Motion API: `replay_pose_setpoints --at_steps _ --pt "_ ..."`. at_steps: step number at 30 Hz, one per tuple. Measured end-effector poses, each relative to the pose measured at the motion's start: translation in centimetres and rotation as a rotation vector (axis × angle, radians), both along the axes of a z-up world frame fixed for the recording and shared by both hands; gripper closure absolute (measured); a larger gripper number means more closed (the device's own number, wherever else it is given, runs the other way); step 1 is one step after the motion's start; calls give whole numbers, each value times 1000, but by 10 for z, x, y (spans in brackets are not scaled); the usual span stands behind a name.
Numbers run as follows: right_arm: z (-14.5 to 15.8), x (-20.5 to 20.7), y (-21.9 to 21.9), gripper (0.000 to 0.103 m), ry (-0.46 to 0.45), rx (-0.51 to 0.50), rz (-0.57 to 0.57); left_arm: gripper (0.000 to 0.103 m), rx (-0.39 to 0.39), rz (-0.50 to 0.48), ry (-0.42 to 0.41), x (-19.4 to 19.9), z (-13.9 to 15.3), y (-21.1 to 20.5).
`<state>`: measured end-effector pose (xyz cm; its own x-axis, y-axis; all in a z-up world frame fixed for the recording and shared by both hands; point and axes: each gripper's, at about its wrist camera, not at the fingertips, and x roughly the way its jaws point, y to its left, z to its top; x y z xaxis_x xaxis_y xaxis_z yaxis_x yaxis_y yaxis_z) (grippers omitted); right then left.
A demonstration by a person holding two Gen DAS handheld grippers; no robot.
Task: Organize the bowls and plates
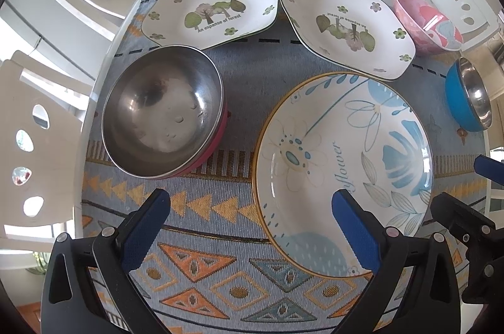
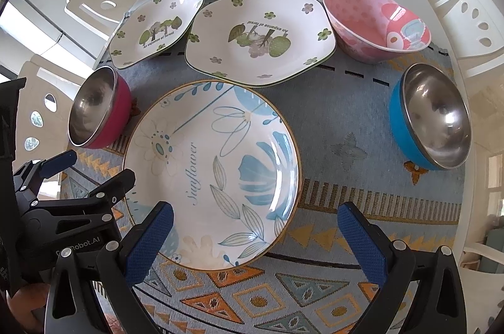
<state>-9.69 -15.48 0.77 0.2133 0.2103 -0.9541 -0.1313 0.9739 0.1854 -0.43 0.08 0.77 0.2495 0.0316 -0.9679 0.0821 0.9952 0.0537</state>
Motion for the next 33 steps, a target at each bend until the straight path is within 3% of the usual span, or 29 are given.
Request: replay_pose_setpoints --at_steps 33 --pt "-14 2 -4 0 45 1 -9 1 5 16 17 2 -9 0"
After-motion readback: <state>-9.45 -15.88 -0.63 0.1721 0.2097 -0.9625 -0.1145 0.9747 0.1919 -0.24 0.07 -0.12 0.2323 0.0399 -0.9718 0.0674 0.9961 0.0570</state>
